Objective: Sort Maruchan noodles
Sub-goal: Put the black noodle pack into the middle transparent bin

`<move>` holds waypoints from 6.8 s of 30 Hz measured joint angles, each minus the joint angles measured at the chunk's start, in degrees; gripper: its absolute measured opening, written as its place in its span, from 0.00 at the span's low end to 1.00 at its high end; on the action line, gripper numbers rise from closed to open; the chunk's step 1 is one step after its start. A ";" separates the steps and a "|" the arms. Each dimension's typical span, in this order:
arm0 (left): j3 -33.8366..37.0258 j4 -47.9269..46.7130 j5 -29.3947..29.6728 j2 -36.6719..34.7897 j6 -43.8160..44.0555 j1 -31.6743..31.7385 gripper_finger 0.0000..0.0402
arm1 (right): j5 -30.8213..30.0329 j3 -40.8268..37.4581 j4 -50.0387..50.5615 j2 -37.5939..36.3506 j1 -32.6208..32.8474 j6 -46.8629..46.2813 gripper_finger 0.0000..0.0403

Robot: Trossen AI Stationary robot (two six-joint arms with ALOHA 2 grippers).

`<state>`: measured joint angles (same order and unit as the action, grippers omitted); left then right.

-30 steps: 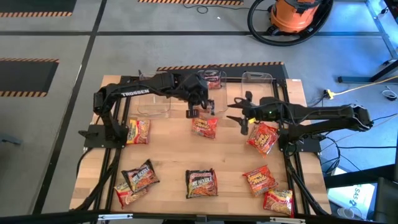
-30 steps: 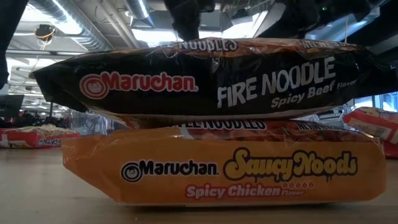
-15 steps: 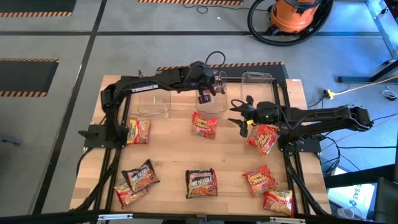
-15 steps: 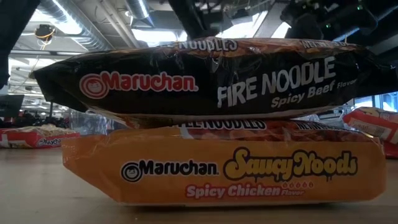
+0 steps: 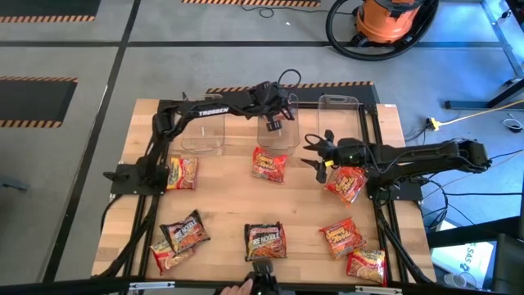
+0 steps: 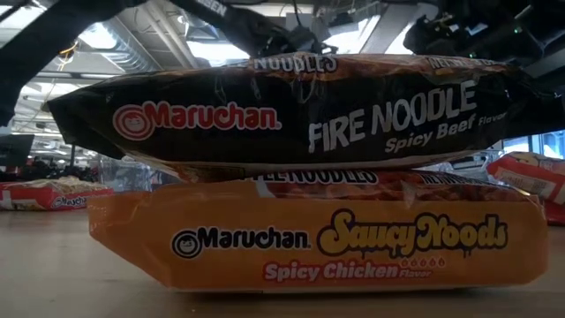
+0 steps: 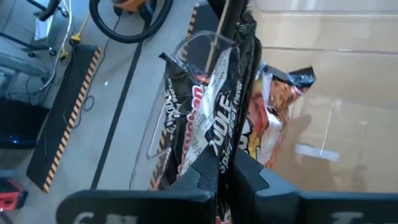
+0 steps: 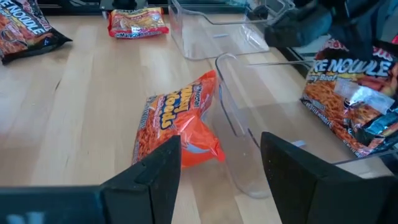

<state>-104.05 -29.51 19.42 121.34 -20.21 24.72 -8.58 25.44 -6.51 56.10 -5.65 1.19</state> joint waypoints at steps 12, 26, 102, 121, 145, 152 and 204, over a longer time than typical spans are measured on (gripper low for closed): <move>0.02 0.70 -1.36 3.02 0.17 0.73 0.08 | 0.00 -3.39 -4.61 0.02 0.00 -0.11 0.49; 0.07 1.52 -1.67 2.47 1.17 0.27 0.26 | -0.01 -3.60 -5.75 0.02 0.00 0.10 0.49; 64.65 50.75 -5.05 -26.73 53.13 -60.12 0.27 | 8.23 12.06 -23.45 39.59 34.65 -57.21 0.61; 54.88 53.13 -2.95 -15.75 48.19 -57.59 0.27 | 7.61 20.31 -23.15 45.11 34.56 -59.27 0.70; 54.45 54.24 0.42 -15.78 46.98 -53.83 0.27 | 8.13 20.31 -23.68 47.82 34.51 -57.60 0.37; 54.43 54.11 2.50 -16.91 45.15 -53.87 0.27 | 8.17 20.31 -24.24 47.65 34.51 -53.18 0.15; 63.42 42.38 -9.70 -42.15 13.89 -29.77 0.27 | 11.01 41.78 23.17 33.05 -21.50 36.71 0.03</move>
<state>-40.63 12.86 9.73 79.19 -6.31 -5.05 2.43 67.22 16.65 89.15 -27.15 37.91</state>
